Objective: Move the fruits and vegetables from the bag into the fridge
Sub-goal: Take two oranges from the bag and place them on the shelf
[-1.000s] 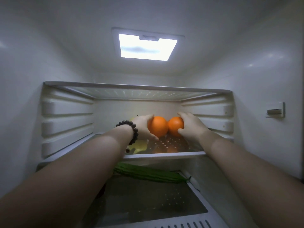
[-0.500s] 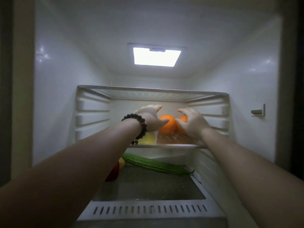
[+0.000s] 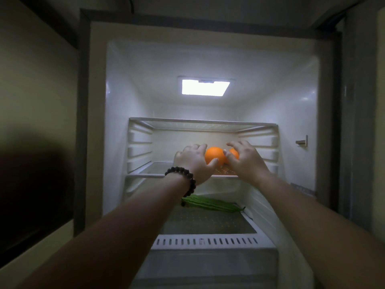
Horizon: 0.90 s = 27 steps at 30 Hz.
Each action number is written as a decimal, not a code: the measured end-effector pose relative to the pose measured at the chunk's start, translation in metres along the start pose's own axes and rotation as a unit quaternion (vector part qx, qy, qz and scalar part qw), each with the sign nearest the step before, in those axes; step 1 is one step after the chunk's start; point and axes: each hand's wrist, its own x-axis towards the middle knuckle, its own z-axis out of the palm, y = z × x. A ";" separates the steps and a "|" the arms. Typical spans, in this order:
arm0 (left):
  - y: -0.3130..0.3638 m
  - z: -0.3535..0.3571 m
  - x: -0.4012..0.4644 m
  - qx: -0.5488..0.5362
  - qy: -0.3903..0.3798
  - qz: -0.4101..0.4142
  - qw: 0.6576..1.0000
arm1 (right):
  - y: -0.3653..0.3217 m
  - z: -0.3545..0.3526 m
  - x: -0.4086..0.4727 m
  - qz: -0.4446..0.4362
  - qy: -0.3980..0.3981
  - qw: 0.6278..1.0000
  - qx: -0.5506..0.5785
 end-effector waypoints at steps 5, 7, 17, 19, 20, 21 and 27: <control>-0.004 -0.013 -0.047 -0.045 0.018 -0.010 0.999 | -0.032 -0.009 -0.047 0.017 0.013 1.000 -0.014; -0.006 -0.018 -0.066 -0.067 0.007 -0.021 0.998 | -0.046 -0.013 -0.068 0.027 0.018 0.999 -0.015; -0.006 -0.039 -0.192 -0.126 -0.042 -0.023 0.991 | -0.103 -0.040 -0.194 0.077 0.029 0.996 -0.022; 0.001 -0.041 -0.217 -0.150 -0.062 -0.031 0.986 | -0.107 -0.044 -0.219 0.084 0.022 0.996 -0.026; 0.005 -0.041 -0.229 -0.164 -0.074 -0.030 0.983 | -0.108 -0.047 -0.232 0.090 0.022 0.995 -0.029; 0.010 -0.042 -0.241 -0.176 -0.083 -0.027 0.980 | -0.109 -0.050 -0.245 0.096 0.023 0.995 -0.030; 0.044 -0.041 -0.294 -0.183 -0.097 0.024 0.978 | -0.101 -0.065 -0.325 0.141 0.020 0.988 -0.062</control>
